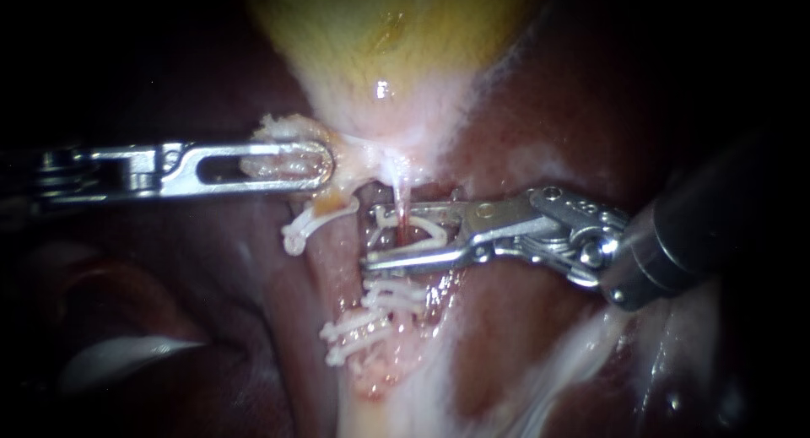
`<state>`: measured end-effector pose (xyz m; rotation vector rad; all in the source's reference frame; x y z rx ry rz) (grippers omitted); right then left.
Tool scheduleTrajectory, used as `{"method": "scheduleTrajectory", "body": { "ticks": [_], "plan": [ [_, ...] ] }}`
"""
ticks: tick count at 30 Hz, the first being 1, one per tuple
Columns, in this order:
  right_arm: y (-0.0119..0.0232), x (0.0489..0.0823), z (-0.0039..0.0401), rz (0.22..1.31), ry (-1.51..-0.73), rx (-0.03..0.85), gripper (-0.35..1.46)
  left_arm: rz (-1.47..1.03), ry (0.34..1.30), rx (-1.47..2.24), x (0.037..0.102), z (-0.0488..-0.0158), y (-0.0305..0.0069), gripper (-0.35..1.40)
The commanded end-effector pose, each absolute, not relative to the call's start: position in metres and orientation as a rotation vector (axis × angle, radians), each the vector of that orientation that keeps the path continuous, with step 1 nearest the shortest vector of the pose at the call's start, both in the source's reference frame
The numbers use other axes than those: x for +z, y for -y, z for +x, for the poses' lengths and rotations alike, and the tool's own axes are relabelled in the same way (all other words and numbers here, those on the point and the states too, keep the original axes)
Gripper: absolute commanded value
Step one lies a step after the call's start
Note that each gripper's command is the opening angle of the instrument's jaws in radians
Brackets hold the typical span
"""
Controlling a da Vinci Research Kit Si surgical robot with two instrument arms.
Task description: Clipping third clip right tube
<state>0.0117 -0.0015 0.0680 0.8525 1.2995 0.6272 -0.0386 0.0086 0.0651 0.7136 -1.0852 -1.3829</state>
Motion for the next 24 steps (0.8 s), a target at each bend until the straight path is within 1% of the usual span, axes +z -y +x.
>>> {"method": "scheduleTrajectory", "body": {
  "ticks": [1,8,12,20,22,24],
  "plan": [
    [0.0014,0.0678,0.0117,0.861,-1.304,0.625,0.45,0.714,1.086,-1.382,0.0652,-0.0386,-0.0086,-0.35],
    [0.0006,0.0661,0.0117,0.905,-1.374,0.636,0.45,0.714,1.086,-1.382,0.0652,-0.0386,-0.0086,-0.35],
    [0.0002,0.0652,0.0116,0.914,-1.398,0.642,0.45,0.714,1.086,-1.382,0.0653,-0.0386,-0.0086,-0.35],
    [-0.0001,0.065,0.0116,0.921,-1.402,0.648,0.43,0.713,1.086,-1.382,0.0653,-0.0386,-0.0085,-0.35],
    [-0.0001,0.065,0.0116,0.93,-1.398,0.657,0.41,0.713,1.086,-1.382,0.0653,-0.0386,-0.0085,-0.35],
    [-0.0002,0.0651,0.0115,0.921,-1.393,0.673,0.34,0.713,1.086,-1.382,0.0653,-0.0386,-0.0085,-0.35]
  ]
}}
